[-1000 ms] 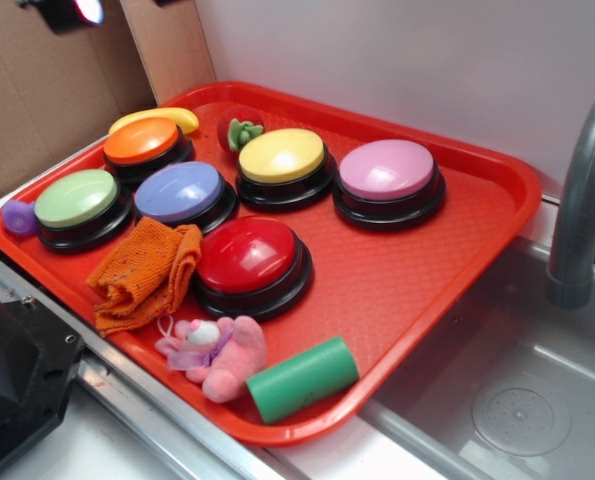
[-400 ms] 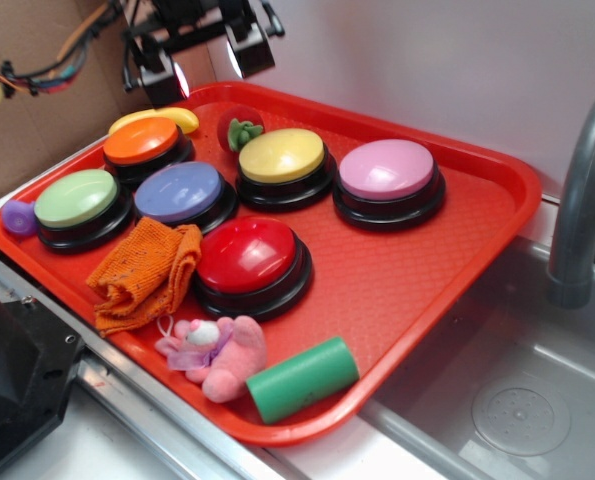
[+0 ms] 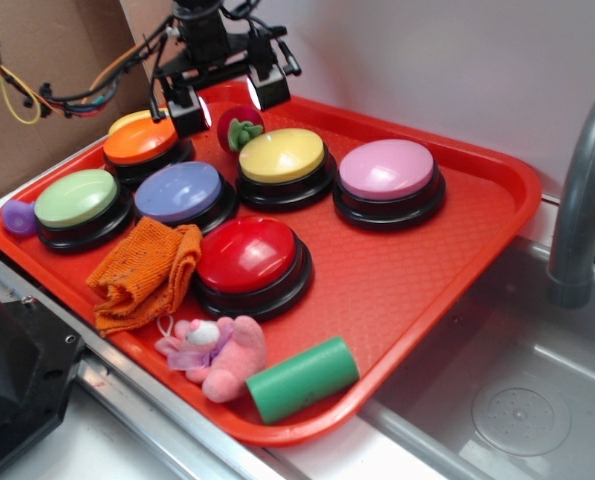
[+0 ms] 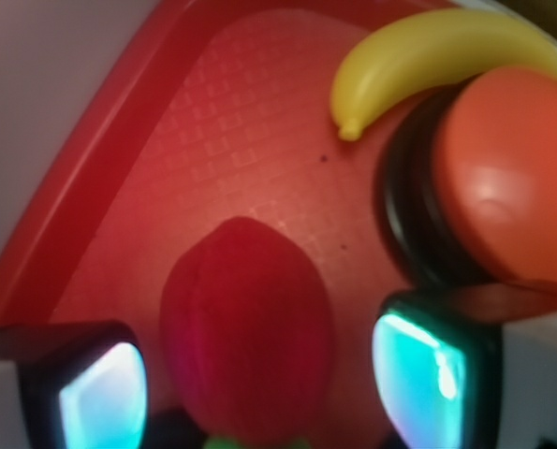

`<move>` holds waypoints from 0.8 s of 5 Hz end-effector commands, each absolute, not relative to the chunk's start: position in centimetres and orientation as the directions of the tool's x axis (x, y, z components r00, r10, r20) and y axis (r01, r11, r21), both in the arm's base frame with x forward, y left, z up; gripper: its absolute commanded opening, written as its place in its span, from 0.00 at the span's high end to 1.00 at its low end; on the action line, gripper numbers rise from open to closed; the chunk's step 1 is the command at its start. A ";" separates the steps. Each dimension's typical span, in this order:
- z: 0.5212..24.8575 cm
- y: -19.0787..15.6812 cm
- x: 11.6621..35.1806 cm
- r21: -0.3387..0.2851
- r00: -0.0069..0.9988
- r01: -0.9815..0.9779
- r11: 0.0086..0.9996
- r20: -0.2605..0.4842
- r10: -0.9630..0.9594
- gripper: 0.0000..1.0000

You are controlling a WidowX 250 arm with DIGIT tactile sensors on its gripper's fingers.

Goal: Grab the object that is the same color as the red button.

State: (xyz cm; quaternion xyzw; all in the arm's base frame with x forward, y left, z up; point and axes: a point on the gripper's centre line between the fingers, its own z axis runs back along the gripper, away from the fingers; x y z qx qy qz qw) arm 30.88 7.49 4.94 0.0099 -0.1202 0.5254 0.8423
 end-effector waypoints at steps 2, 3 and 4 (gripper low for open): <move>4.8 9.0 31.5 -0.162 0.388 -0.894 0.418 0.188 0.902 1.00; 5.7 9.0 31.4 -0.142 0.413 -0.885 0.443 0.199 0.889 1.00; 7.5 8.8 31.1 -0.120 0.476 -0.854 0.507 0.214 0.853 1.00</move>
